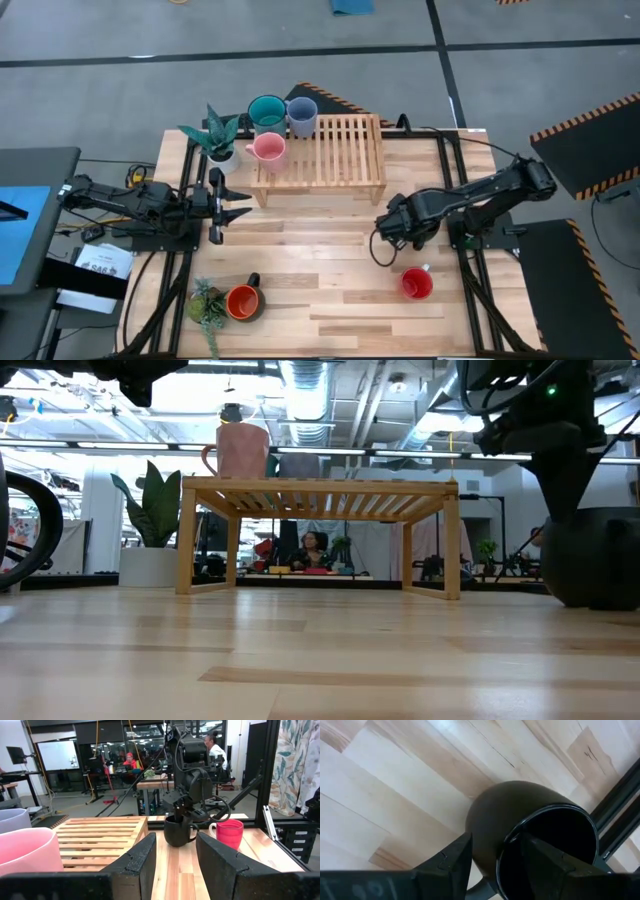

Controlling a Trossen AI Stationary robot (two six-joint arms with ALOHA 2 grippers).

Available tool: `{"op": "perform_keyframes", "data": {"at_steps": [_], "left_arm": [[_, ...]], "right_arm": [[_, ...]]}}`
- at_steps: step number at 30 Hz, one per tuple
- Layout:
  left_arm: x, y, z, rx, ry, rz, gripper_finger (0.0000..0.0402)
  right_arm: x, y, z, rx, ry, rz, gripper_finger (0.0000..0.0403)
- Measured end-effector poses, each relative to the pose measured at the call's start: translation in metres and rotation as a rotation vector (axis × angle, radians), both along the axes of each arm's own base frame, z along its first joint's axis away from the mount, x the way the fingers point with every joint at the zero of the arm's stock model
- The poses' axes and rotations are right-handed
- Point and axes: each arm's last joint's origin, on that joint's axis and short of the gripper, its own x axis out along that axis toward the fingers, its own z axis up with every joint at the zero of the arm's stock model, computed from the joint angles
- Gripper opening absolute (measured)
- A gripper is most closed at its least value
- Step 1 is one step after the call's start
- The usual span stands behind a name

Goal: Place coffee mugs
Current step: Put the black mug on the shelf

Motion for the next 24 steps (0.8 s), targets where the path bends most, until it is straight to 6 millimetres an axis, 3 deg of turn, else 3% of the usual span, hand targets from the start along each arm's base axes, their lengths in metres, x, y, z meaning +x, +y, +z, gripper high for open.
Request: {"op": "perform_keyframes", "data": {"at_steps": [12, 19, 24], "left_arm": [[0.000, 0.000, 0.000, -0.003, 0.000, -0.001, 0.0126], [0.000, 0.000, 0.000, -0.003, 0.000, -0.001, 0.0126], [0.000, 0.000, 0.000, -0.003, 0.000, -0.001, 0.0126]], "right_arm": [[0.000, -0.001, 0.000, -0.019, -0.025, -0.091, 0.0193], [-0.015, -0.003, -0.023, -0.035, 0.065, -0.138, 0.0193], [-0.013, -0.003, -0.027, -0.034, 0.037, -0.119, 0.0193]]}}
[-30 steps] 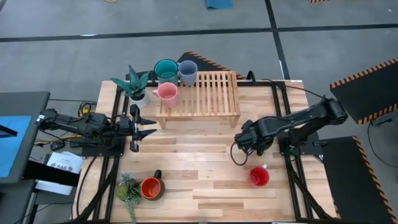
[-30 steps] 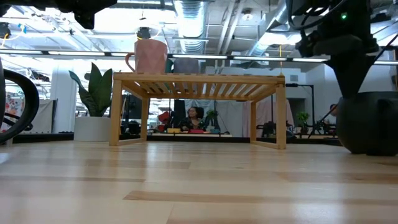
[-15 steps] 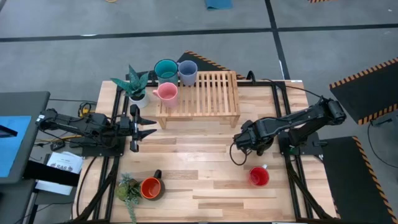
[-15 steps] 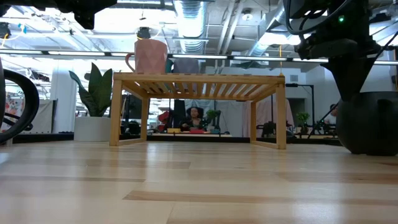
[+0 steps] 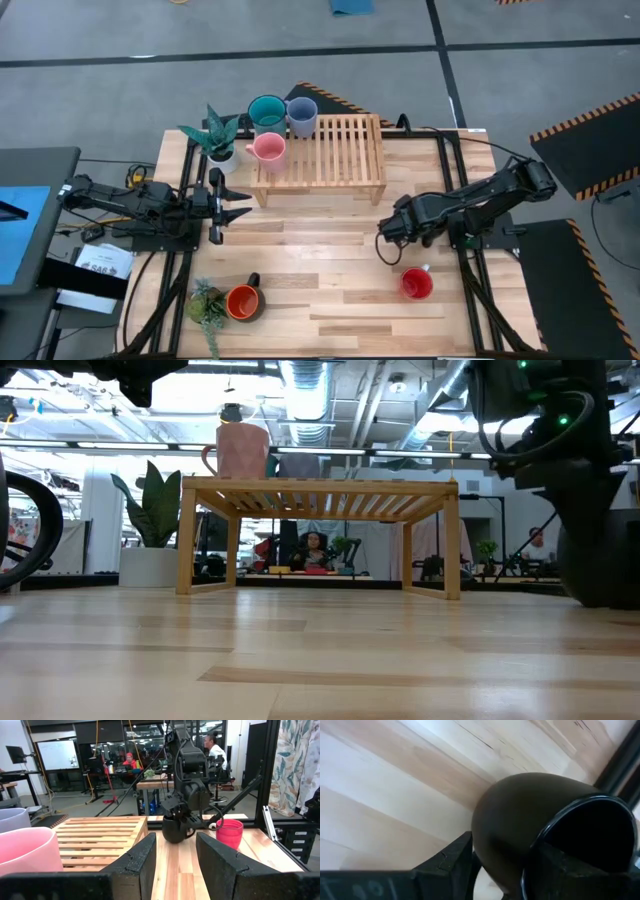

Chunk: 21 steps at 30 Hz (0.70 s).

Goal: Place coffee mugs
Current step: Put the black mug on the shelf

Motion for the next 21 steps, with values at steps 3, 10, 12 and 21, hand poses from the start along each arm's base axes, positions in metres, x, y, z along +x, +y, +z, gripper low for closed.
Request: {"op": "perform_keyframes", "data": {"at_steps": [3, 10, 12, 21], "left_arm": [[0.000, 0.000, 0.000, 0.000, 0.000, 0.000, 0.0126], [0.000, 0.000, 0.000, 0.000, -0.001, 0.000, 0.0126], [0.000, 0.000, 0.000, 0.000, -0.001, 0.000, 0.0126], [0.000, 0.000, 0.000, -0.001, -0.003, 0.000, 0.0126]], "right_arm": [[0.002, 0.000, 0.000, -0.001, -0.023, 0.005, 0.0184], [0.004, 0.000, -0.001, 0.006, -0.024, 0.043, 0.0090], [0.003, 0.000, -0.001, 0.010, -0.011, 0.068, 0.0049], [0.020, 0.009, 0.051, 0.161, -0.046, 0.285, 0.0040]]}}
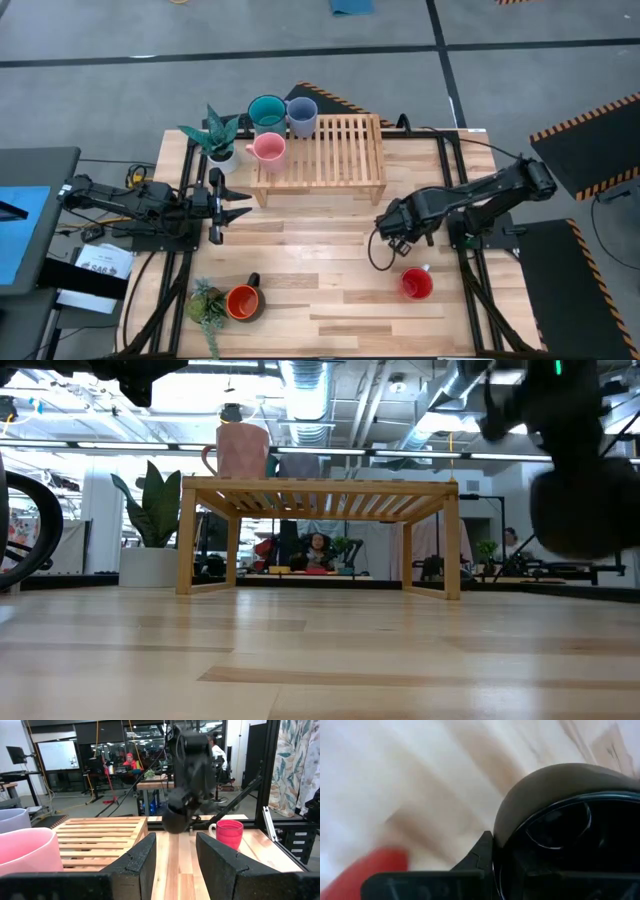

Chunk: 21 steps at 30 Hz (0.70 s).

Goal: Place coffee mugs
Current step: Put the black mug on the shelf

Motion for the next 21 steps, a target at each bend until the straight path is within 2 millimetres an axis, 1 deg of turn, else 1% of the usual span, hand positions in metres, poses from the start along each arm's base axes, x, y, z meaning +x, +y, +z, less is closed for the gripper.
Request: {"op": "perform_keyframes", "data": {"at_steps": [2, 6, 9, 11, 12, 14, 17, 19, 21], "left_arm": [[0.000, 0.000, 0.000, 0.000, 0.000, 0.000, 0.0126], [0.000, 0.000, 0.000, 0.000, 0.000, 0.000, 0.0126], [0.000, 0.000, 0.000, 0.000, 0.000, 0.000, 0.0126], [0.000, 0.000, 0.000, 0.000, -0.001, 0.000, 0.0126], [0.000, 0.000, 0.000, 0.000, -0.001, 0.000, 0.0126], [0.000, 0.000, 0.000, 0.000, -0.001, 0.000, 0.0126], [0.000, 0.000, 0.000, 0.000, -0.003, 0.001, 0.0126], [0.000, 0.000, 0.000, 0.000, -0.003, 0.001, 0.0126], [0.000, 0.000, 0.000, 0.000, -0.003, 0.000, 0.0126]], "right_arm": [[0.010, 0.005, 0.026, 0.060, -0.095, 0.082, 0.0040], [0.032, 0.018, 0.084, 0.139, -0.373, 0.277, 0.0040], [0.051, 0.023, 0.124, 0.108, -0.613, 0.383, 0.0040], [0.067, 0.018, 0.146, 0.034, -0.746, 0.397, 0.0040], [0.075, 0.014, 0.155, 0.000, -0.781, 0.402, 0.0040], [0.090, 0.005, 0.163, -0.062, -0.790, 0.406, 0.0040], [0.117, -0.014, 0.167, -0.118, -0.771, 0.412, 0.0040], [0.135, -0.029, 0.166, -0.150, -0.747, 0.420, 0.0040], [0.147, -0.043, 0.161, -0.158, -0.686, 0.425, 0.0040]]}}
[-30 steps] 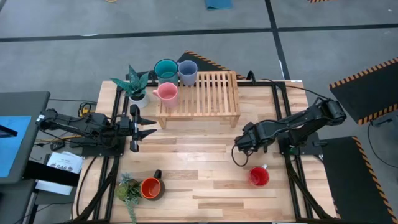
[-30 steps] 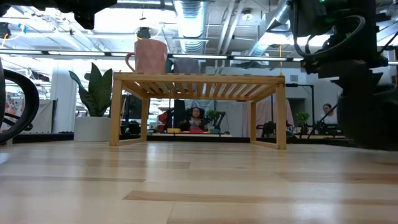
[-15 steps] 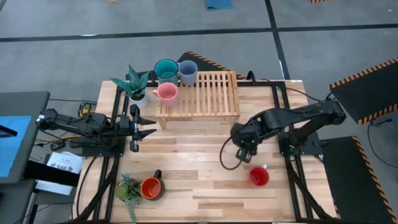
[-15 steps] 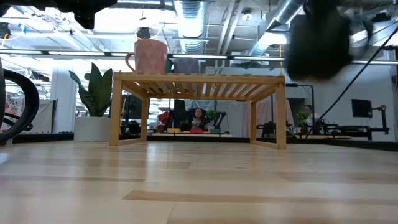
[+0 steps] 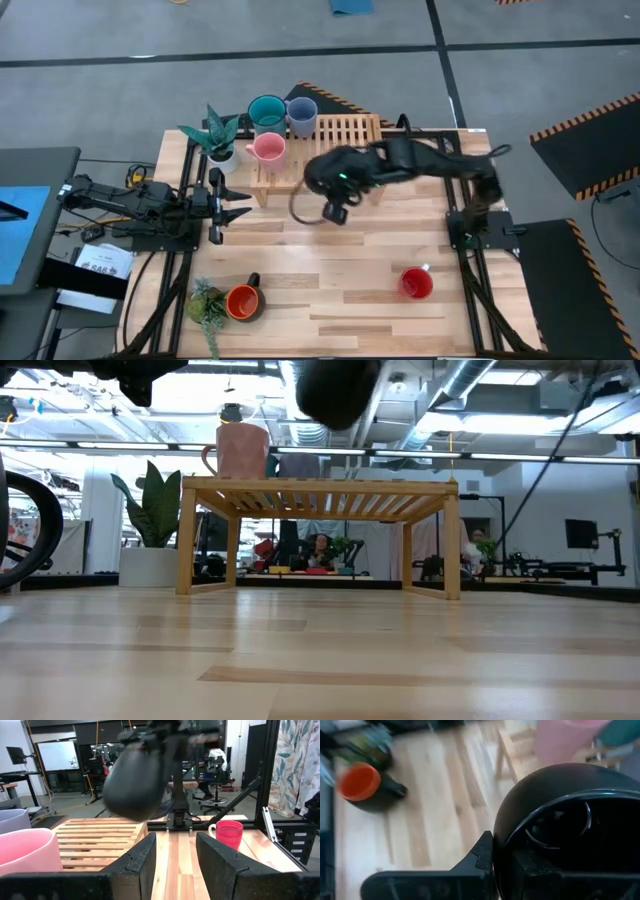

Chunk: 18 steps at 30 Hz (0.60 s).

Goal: Place coffee mugs
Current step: Put the black mug on the shelf

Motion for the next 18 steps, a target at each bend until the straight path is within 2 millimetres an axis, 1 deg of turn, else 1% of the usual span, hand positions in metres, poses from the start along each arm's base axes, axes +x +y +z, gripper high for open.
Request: {"op": "perform_keyframes", "data": {"at_steps": [2, 3, 5, 9, 12, 18], "left_arm": [[0.000, 0.000, 0.000, -0.002, 0.001, 0.000, 0.0126], [0.000, 0.000, 0.000, -0.009, 0.000, -0.002, 0.0126], [0.000, 0.000, 0.000, -0.015, 0.001, -0.002, 0.0126], [0.000, 0.000, 0.000, -0.014, 0.001, -0.002, 0.0126], [0.000, 0.000, 0.000, -0.014, 0.001, -0.002, 0.0126], [0.000, 0.000, 0.000, -0.014, 0.001, -0.001, 0.0126]], "right_arm": [[0.015, -0.014, -0.008, -0.019, 0.035, -0.006, 0.0040], [0.021, -0.020, -0.009, -0.029, 0.036, -0.006, 0.0040], [0.031, -0.032, -0.019, -0.044, 0.063, -0.013, 0.0040], [0.033, -0.051, -0.035, -0.024, 0.141, -0.039, 0.0040], [0.038, -0.062, -0.040, -0.033, 0.134, -0.062, 0.0040], [0.046, -0.071, -0.045, -0.035, 0.108, -0.061, 0.0040]]}}
